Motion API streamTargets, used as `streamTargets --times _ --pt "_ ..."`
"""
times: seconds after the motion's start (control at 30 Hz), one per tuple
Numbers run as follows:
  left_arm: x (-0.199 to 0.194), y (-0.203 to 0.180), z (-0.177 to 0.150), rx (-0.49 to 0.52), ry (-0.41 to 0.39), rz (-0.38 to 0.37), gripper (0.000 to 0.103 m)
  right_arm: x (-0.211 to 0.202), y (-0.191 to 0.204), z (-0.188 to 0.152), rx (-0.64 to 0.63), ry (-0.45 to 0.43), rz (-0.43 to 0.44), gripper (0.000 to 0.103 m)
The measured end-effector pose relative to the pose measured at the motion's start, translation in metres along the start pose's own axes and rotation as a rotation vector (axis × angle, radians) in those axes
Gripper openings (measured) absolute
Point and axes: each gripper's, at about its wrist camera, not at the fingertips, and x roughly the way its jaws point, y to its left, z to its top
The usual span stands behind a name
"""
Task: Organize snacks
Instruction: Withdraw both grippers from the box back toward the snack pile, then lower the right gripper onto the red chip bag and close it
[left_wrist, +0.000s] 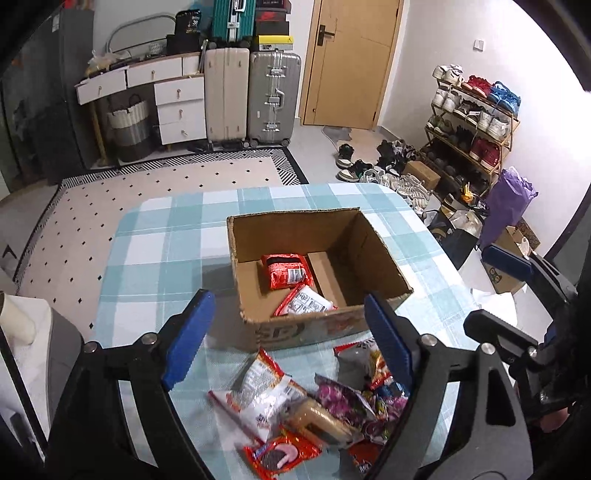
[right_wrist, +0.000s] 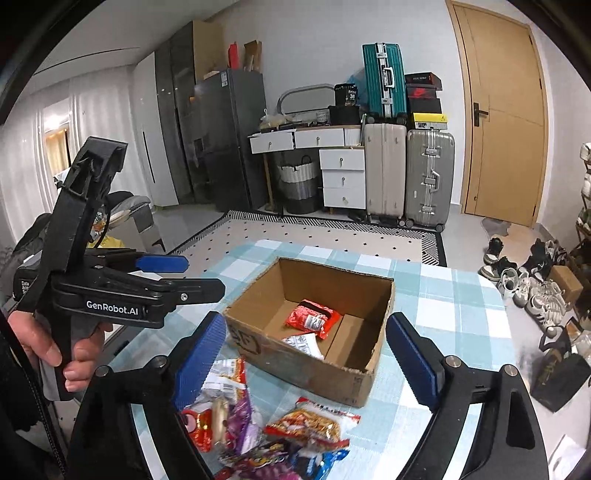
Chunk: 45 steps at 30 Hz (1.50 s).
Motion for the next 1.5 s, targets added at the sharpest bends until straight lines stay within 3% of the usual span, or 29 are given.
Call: streamTargets --times 0.37,0.63,1.13,1.5 --pt "-0.055 -0.006 -0.036 -0.019 -0.048 0.023 0.09 -0.054 0.033 -0.014 -0.028 -0.052 -0.021 0.096" --pt "-0.091 -0.008 -0.077 -0.025 -0.089 0.066 0.101 -0.085 0.057 -0.036 -0.036 -0.073 -0.035 0.098" --pt "-0.133 -0.014 -0.153 -0.055 -0.103 0.102 0.102 -0.13 0.087 -0.096 -0.015 -0.071 -0.037 0.1" --pt "-0.133 -0.007 -0.19 -0.094 -0.099 0.135 0.102 -0.133 0.096 -0.134 0.0 -0.018 -0.02 0.1"
